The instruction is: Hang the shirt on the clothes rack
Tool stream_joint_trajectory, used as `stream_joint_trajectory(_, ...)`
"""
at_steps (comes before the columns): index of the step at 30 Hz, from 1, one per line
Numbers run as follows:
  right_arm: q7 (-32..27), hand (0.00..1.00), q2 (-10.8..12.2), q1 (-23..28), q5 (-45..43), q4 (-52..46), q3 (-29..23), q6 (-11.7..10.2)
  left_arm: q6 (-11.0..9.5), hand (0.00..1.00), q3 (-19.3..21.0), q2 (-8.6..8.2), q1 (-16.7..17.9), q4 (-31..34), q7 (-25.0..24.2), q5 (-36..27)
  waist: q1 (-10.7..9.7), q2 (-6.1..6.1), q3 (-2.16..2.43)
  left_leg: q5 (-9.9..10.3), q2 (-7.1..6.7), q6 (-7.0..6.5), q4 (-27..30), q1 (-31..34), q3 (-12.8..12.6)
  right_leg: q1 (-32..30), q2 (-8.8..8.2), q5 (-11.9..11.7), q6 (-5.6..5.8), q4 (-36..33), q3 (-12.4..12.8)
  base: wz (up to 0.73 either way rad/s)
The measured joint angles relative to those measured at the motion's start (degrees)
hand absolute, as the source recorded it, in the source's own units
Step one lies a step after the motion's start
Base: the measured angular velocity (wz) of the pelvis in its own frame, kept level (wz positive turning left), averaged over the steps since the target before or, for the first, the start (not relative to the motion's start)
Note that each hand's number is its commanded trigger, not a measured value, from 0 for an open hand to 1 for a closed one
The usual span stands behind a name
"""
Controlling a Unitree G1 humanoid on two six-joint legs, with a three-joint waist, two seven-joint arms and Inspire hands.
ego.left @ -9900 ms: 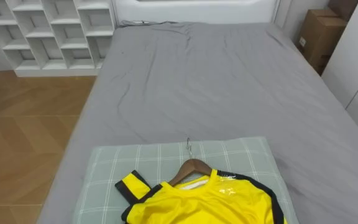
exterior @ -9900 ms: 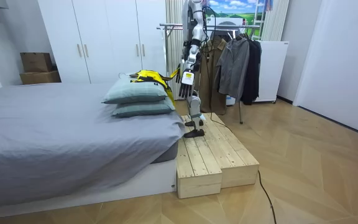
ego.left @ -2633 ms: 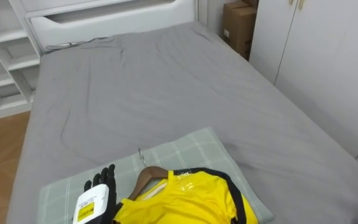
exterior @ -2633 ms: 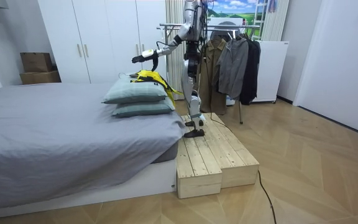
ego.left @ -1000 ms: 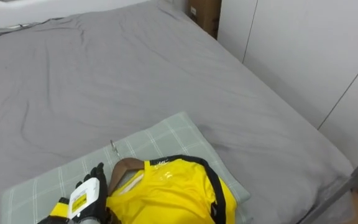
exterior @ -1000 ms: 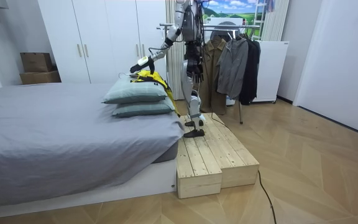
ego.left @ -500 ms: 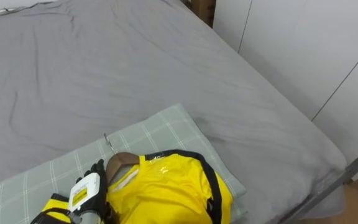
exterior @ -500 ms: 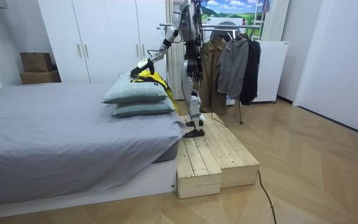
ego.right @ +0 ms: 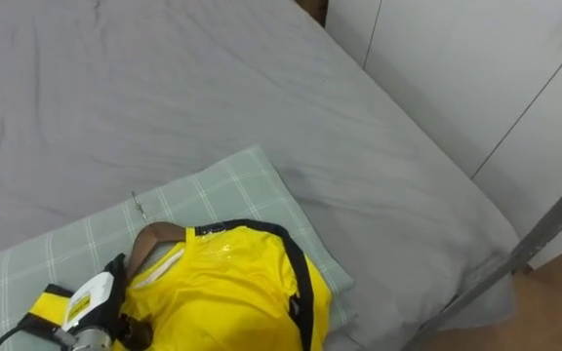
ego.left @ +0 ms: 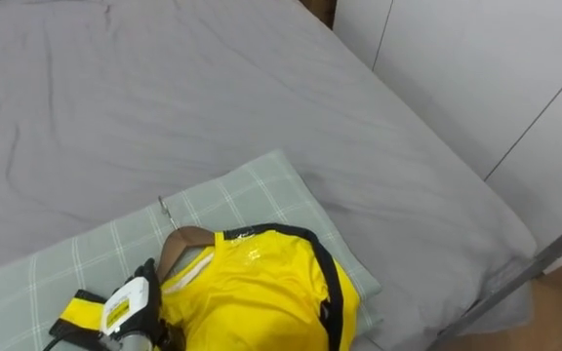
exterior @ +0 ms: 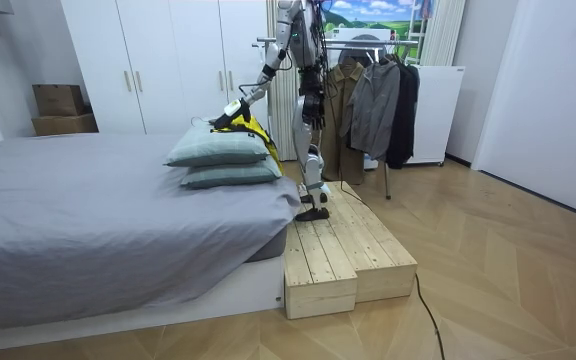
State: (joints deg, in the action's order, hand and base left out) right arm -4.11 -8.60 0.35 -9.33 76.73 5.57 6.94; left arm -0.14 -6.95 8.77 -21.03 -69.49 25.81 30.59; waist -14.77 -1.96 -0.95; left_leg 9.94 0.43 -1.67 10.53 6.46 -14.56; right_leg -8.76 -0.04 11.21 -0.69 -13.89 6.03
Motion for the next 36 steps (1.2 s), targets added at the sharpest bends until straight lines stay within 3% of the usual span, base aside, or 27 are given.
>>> stream_joint_trajectory(4,-0.8,0.00,0.0,-0.5,1.5,0.1,0.1,0.0,-0.4,0.00,0.0,0.00,-0.2,-1.1,0.0,-0.8,0.8,-0.58,-0.19,0.0,0.10,0.01,0.0,0.0,-0.1,-0.1,0.10,0.0,0.00,-0.7,-0.1,0.00)
stream_joint_trajectory(9,-1.1,0.00,0.0,-2.0,3.0,0.3,0.9,0.0,-0.7,0.00,0.0,0.00,-0.4,-1.5,0.0,-1.8,1.3,-1.23,-0.03,0.0,0.11,0.00,0.7,0.9,-0.2,-0.9,0.02,0.0,-0.01,-0.5,-0.1,0.00)
stream_joint_trajectory(15,-1.1,0.00,0.1,-2.6,3.6,0.9,2.3,0.0,-0.8,0.00,0.1,-0.14,-1.2,-1.7,0.0,-1.8,2.4,-1.22,0.06,0.0,0.27,-0.03,1.2,2.3,-0.4,-2.5,0.07,-0.2,-0.05,-0.9,0.0,-0.02)
stream_joint_trajectory(27,-1.3,0.00,0.0,-2.6,5.0,1.3,2.0,-0.2,-1.4,0.00,0.4,0.23,-1.8,-2.1,0.0,-3.9,2.6,-1.27,0.07,0.0,0.38,-0.03,1.2,3.2,-0.5,-3.4,0.17,-0.2,-0.06,-1.6,0.1,0.00)
stream_joint_trajectory(32,-1.3,0.00,-0.2,-2.6,7.1,1.3,2.0,-2.1,-1.8,0.00,0.5,0.69,-2.9,-3.8,-0.1,-4.1,2.4,-1.40,-0.07,0.0,0.53,-0.03,1.6,3.4,-0.7,-3.9,0.27,-0.1,-0.07,-1.8,0.1,-0.01)
stream_joint_trajectory(33,-1.4,0.00,-0.2,-2.8,7.3,1.3,2.0,-2.1,-1.8,0.05,0.5,0.79,-3.4,-3.9,-0.2,-4.1,2.4,-1.43,-0.09,0.0,0.60,-0.03,2.0,4.0,-0.7,-4.4,0.27,-0.1,-0.07,-2.0,0.1,0.00)
stream_joint_trajectory(34,-1.5,0.00,-0.2,-2.9,7.4,1.3,2.1,-2.1,-1.9,0.62,0.5,0.87,-3.7,-3.9,-0.2,-4.1,2.6,-1.44,-0.21,0.0,0.63,-0.03,2.2,4.2,-0.7,-4.4,0.28,-0.2,-0.09,-2.0,0.1,0.00)
stream_joint_trajectory(35,-1.5,0.00,-0.2,-3.0,7.8,1.3,2.2,-2.1,-1.9,1.00,0.5,1.09,-4.0,-3.8,-0.4,-4.2,2.5,-1.45,-0.22,0.0,0.69,-0.03,2.4,4.7,-0.7,-4.5,0.32,-0.2,-0.20,-1.9,0.0,0.00)
stream_joint_trajectory(36,-1.5,0.00,-0.2,-3.0,8.4,1.3,2.2,-2.2,-1.9,1.00,0.5,1.30,-4.3,-3.9,-0.6,-4.2,2.5,-1.53,-0.30,0.0,0.75,-0.03,2.7,5.0,-0.7,-5.0,0.34,-0.3,-0.22,-1.9,0.0,0.00)
